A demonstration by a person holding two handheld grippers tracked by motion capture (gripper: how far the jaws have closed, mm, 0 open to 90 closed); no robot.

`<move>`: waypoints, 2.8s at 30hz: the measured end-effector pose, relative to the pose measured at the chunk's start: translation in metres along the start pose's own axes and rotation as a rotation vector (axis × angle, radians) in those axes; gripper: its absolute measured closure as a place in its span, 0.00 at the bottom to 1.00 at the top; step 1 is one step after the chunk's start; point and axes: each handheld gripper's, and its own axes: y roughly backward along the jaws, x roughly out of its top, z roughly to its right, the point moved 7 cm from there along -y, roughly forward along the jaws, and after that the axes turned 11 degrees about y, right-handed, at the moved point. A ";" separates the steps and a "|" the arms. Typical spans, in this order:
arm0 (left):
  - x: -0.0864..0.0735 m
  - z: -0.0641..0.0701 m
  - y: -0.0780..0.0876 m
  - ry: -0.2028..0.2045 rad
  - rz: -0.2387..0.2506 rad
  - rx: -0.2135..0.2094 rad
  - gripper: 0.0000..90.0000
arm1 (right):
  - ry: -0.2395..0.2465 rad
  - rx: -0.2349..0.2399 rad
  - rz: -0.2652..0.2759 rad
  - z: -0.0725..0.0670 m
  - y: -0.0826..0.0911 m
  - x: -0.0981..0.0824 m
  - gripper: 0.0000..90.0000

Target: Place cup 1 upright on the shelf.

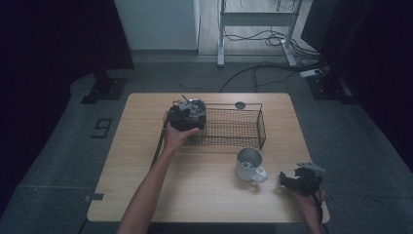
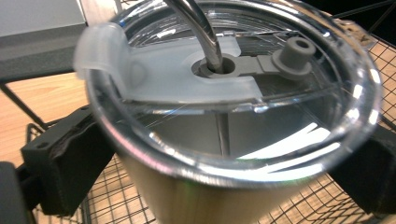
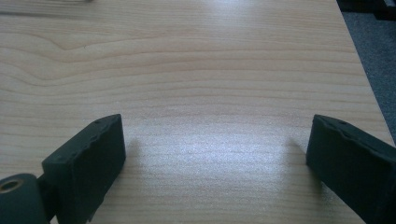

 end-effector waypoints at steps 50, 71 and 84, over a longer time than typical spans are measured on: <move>-0.065 0.007 0.107 -0.020 0.027 -0.122 0.05 | -0.006 -0.002 0.001 0.000 -0.001 0.001 0.06; -0.139 0.002 0.133 -0.011 -0.039 -0.139 0.06 | -0.007 -0.002 0.001 0.000 -0.001 0.001 0.06; -0.154 -0.008 0.129 -0.002 -0.063 -0.110 0.07 | -0.005 -0.003 0.002 0.000 -0.001 0.001 0.06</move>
